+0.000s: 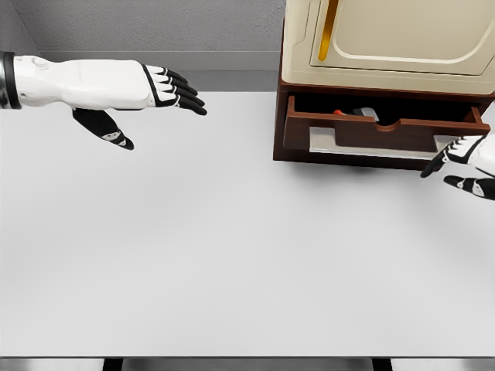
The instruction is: Put the switch into the drawer with left arm, and close the drawer with right arm
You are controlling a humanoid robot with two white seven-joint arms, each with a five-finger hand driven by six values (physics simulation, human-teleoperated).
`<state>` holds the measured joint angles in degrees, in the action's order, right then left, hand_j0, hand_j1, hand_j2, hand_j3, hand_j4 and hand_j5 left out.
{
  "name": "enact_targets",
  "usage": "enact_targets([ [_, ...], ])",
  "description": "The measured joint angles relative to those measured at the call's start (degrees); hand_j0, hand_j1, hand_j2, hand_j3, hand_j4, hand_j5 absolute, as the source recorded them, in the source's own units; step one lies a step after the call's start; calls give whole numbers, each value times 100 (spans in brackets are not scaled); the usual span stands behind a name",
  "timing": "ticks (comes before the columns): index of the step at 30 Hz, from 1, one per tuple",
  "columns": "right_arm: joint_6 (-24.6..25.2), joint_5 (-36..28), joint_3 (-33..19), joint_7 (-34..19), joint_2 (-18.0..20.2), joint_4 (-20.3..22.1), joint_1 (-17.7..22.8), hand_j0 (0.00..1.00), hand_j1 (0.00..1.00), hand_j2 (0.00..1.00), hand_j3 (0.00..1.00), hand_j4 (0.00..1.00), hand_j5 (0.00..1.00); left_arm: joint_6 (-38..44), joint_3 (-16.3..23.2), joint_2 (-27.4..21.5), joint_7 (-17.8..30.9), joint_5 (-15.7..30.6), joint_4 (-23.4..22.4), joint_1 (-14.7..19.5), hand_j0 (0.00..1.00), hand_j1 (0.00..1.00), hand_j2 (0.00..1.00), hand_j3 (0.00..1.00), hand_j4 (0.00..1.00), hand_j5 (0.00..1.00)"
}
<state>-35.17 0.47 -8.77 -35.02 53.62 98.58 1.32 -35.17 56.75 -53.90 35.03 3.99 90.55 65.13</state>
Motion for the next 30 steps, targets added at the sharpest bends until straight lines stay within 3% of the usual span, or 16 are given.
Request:
enact_targets([
  [10, -1, -9, 33, -1, 114, 174, 369, 55, 55, 55, 55, 55, 55, 0, 0, 0, 0, 0, -2, 0, 100, 100, 100, 100, 100, 100],
  [18, 2, 3, 99, 0, 127, 118, 150, 55, 55, 55, 55, 55, 55, 0, 0, -1, 0, 0, -2, 0, 100, 100, 100, 100, 100, 100],
  [30, 24, 91, 688, 0, 92, -246, -369, 56, 56, 56, 56, 56, 56, 0, 0, -2, 0, -2, -2, 0, 100, 100, 100, 100, 100, 100],
])
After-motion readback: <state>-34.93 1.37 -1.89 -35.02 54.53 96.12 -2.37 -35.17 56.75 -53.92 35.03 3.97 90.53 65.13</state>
